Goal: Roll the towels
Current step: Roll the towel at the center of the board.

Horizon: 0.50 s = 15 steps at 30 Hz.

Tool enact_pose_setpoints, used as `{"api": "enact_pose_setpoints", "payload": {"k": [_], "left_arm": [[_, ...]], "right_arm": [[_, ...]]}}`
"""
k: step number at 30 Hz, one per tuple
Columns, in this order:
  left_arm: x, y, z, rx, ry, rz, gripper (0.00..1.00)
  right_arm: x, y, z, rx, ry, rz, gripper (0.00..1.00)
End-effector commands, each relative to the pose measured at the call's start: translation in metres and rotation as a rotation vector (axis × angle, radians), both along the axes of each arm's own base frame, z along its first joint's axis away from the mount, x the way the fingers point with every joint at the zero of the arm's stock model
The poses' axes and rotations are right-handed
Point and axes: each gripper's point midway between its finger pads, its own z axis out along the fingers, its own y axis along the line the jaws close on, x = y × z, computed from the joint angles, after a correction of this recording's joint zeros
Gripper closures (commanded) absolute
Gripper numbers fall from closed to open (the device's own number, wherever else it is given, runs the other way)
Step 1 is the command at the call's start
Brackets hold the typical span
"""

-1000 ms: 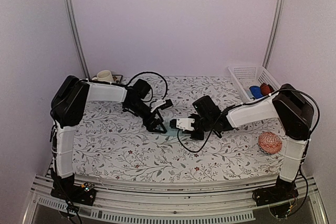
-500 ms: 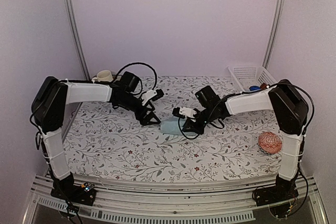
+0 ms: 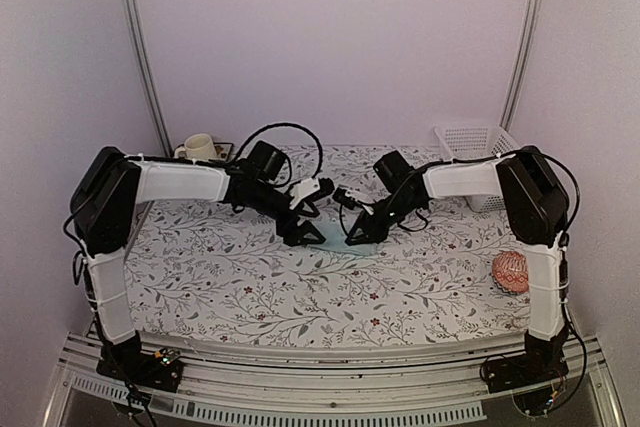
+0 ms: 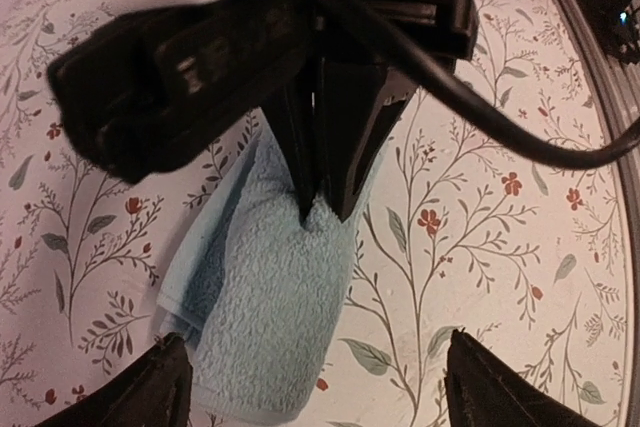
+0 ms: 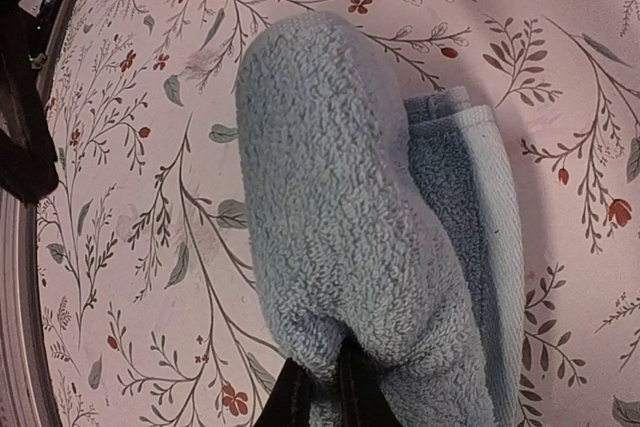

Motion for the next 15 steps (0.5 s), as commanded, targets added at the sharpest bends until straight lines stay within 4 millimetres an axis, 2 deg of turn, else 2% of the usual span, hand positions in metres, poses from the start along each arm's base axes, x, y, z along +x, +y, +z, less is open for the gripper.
{"api": "enact_pose_setpoints", "payload": {"k": [1, 5, 9, 13, 15], "left_arm": [[0.005, -0.028, -0.021, 0.046, -0.032, -0.037, 0.13], [0.010, -0.041, -0.027, 0.071, -0.047, -0.054, 0.19], [0.009, -0.044, -0.024, 0.060, -0.039, -0.056, 0.25], [0.005, -0.042, -0.016, 0.040, -0.025, -0.037, 0.24], [0.010, -0.040, -0.011, 0.031, -0.003, 0.012, 0.22]], "right_arm": [[-0.017, -0.007, -0.024, -0.044, 0.181, -0.031, 0.90], [-0.011, -0.007, -0.029, -0.052, 0.256, -0.069, 0.90], [-0.004, -0.009, -0.033, -0.054, 0.289, -0.104, 0.90], [0.002, -0.013, -0.034, -0.058, 0.310, -0.131, 0.90], [0.004, -0.014, -0.035, -0.060, 0.315, -0.142, 0.89]]}}
